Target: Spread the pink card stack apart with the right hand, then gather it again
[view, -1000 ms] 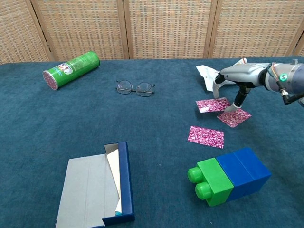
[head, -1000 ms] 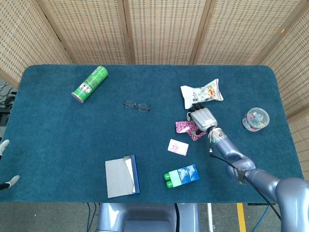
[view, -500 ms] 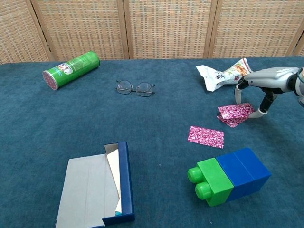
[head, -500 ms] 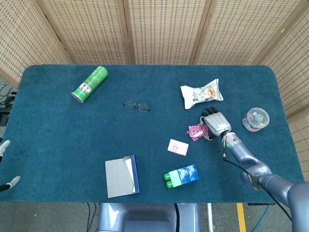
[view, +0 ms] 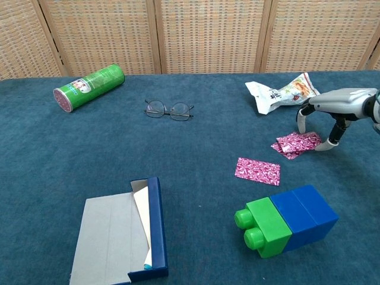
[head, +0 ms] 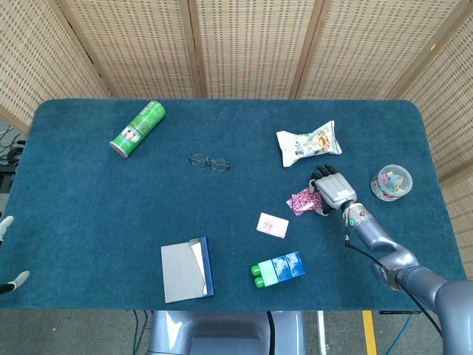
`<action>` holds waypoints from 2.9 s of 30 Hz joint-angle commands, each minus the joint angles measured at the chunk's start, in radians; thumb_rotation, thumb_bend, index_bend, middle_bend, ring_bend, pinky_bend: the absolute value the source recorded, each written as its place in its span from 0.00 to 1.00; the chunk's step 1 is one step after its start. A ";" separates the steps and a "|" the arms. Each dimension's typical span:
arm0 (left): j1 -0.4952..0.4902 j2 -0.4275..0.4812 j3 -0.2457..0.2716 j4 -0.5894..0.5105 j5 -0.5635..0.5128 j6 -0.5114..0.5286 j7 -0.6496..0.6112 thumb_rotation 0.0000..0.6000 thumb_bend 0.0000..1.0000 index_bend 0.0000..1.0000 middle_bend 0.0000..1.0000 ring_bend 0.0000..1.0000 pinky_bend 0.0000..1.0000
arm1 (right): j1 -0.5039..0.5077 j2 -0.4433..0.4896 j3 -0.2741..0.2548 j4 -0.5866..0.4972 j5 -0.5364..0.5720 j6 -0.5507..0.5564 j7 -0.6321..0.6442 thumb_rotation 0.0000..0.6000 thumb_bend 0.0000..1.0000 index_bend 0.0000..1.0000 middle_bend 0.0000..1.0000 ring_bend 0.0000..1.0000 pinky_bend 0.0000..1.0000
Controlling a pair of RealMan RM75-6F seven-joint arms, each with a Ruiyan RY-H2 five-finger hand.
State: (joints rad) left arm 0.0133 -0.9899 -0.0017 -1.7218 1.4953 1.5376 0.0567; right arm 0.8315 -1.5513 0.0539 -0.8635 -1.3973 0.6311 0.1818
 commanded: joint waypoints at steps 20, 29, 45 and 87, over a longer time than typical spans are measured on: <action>-0.003 0.000 -0.003 0.015 0.002 -0.004 -0.021 1.00 0.12 0.00 0.00 0.00 0.00 | 0.010 0.093 0.026 -0.202 0.025 0.012 -0.095 1.00 0.29 0.29 0.16 0.00 0.00; -0.001 0.002 -0.003 0.015 0.007 0.003 -0.025 1.00 0.12 0.00 0.00 0.00 0.00 | 0.013 0.124 0.028 -0.331 0.042 0.017 -0.164 1.00 0.12 0.29 0.16 0.00 0.00; 0.008 0.005 0.002 0.029 0.015 0.012 -0.048 1.00 0.12 0.00 0.00 0.00 0.00 | 0.036 0.033 0.047 -0.383 0.128 0.022 -0.305 1.00 0.00 0.27 0.15 0.00 0.00; 0.018 0.002 -0.002 0.047 0.005 0.017 -0.066 1.00 0.12 0.00 0.00 0.00 0.00 | 0.080 -0.040 0.020 -0.193 0.031 0.027 -0.276 1.00 0.00 0.26 0.14 0.00 0.00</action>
State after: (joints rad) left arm 0.0314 -0.9875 -0.0033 -1.6746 1.5004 1.5549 -0.0092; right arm 0.9109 -1.5915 0.0733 -1.0569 -1.3664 0.6585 -0.0947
